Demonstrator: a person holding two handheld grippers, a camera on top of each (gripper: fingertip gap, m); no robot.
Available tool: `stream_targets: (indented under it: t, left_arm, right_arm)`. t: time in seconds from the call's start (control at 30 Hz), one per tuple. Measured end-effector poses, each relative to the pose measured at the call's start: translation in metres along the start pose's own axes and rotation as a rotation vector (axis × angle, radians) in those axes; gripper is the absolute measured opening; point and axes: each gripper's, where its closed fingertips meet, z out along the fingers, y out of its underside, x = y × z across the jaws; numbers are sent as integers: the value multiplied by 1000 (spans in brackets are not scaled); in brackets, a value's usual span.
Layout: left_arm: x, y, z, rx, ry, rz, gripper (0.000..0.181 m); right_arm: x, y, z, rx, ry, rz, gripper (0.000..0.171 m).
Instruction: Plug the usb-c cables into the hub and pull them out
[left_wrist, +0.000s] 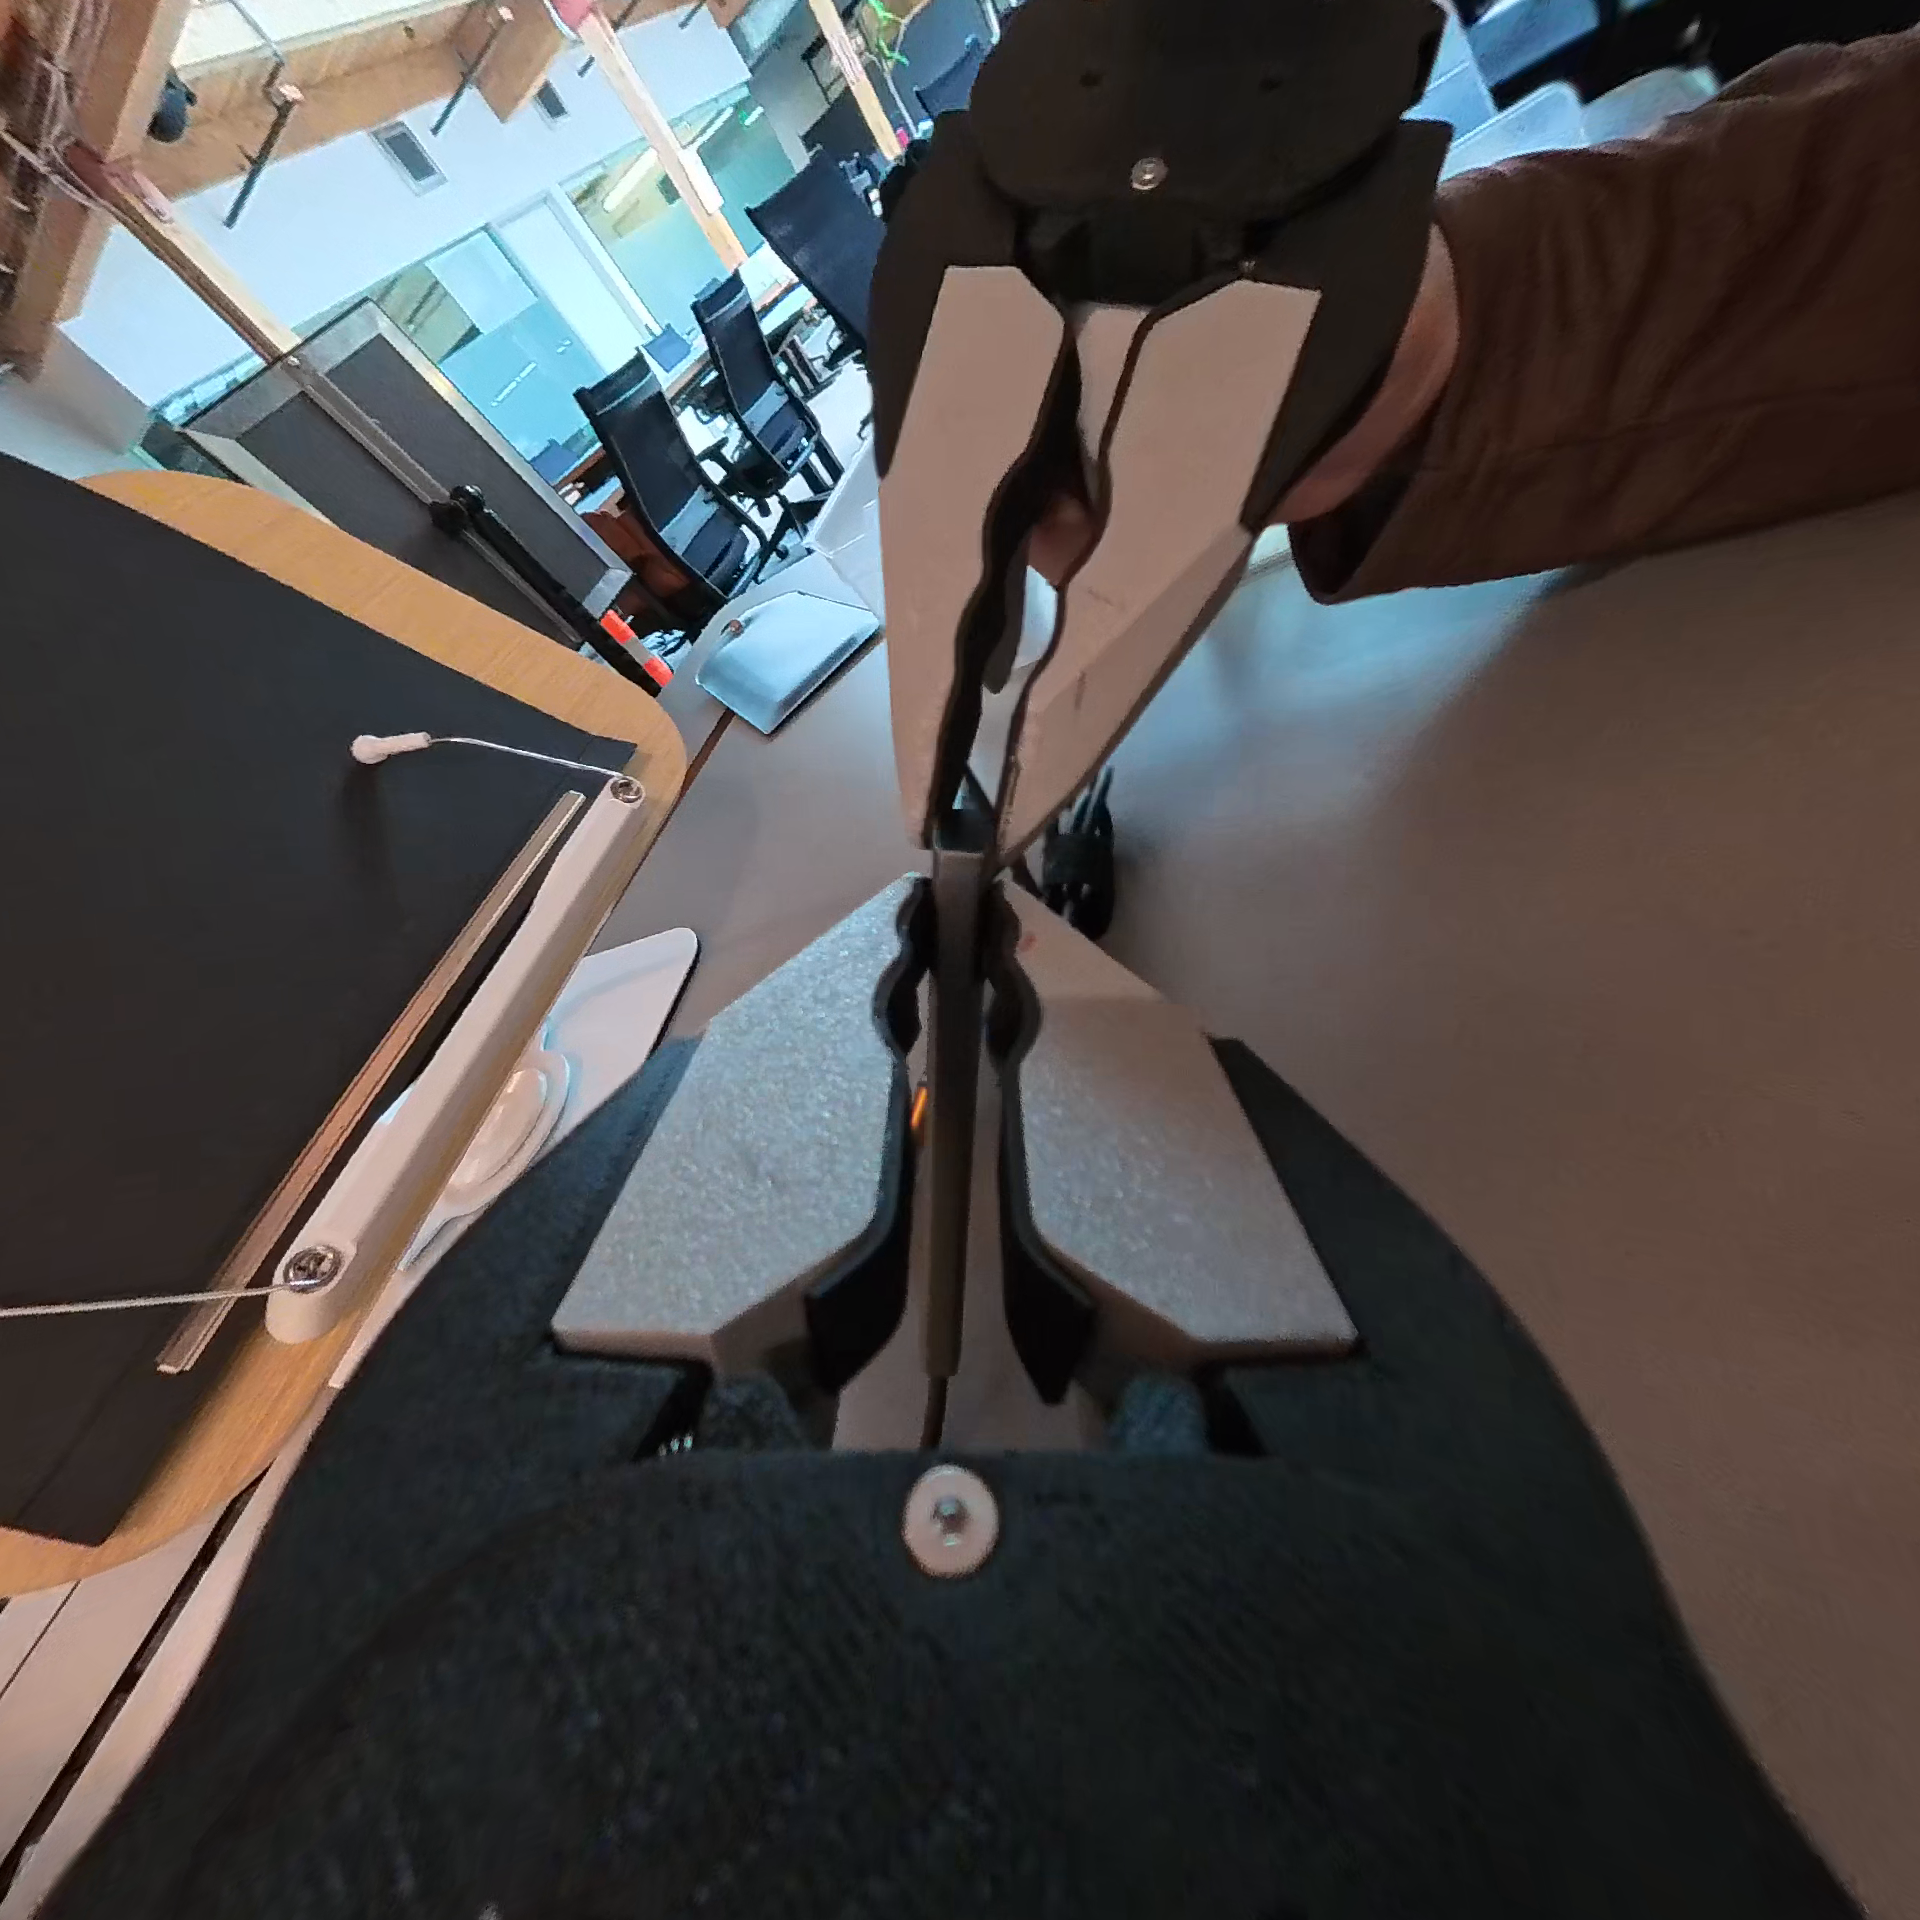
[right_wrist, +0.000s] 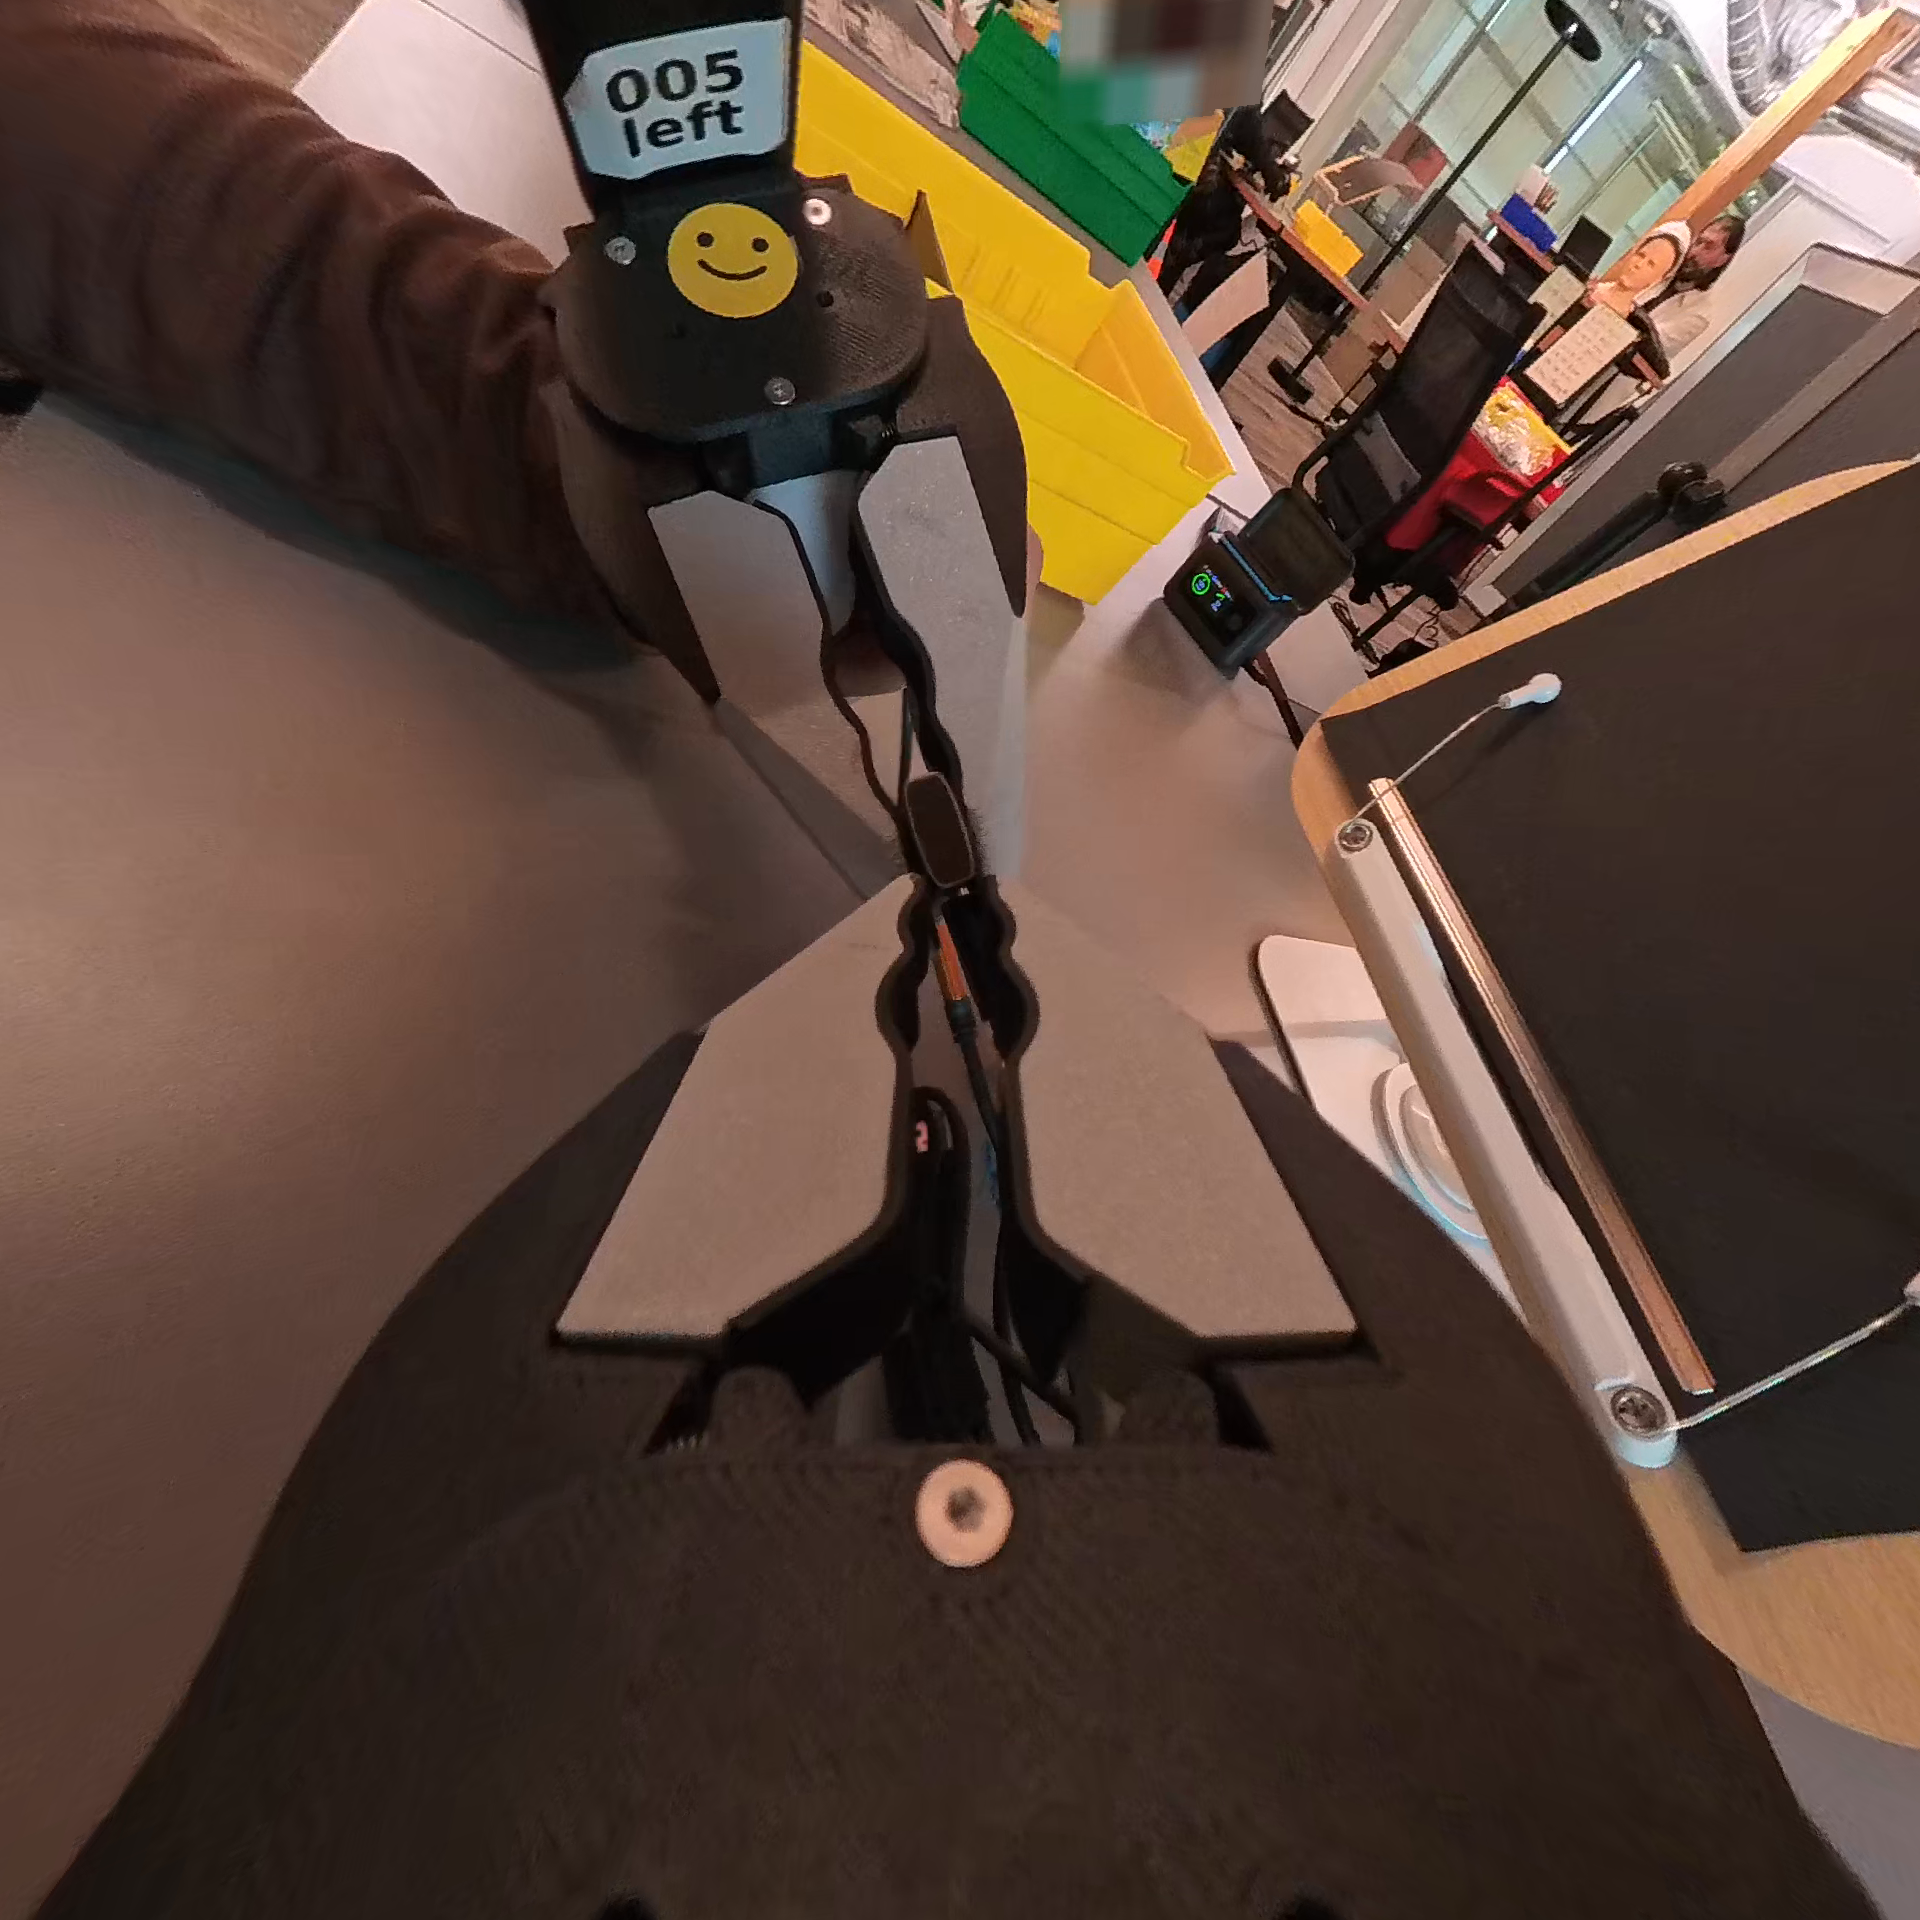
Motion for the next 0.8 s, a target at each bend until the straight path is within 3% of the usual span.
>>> stream_targets:
  t: [0.8]
  left_arm:
    - [-3, -4, 1, 4, -29, -33, 7]
  right_arm:
    - [7, 7, -3, -50, 54, -26, 4]
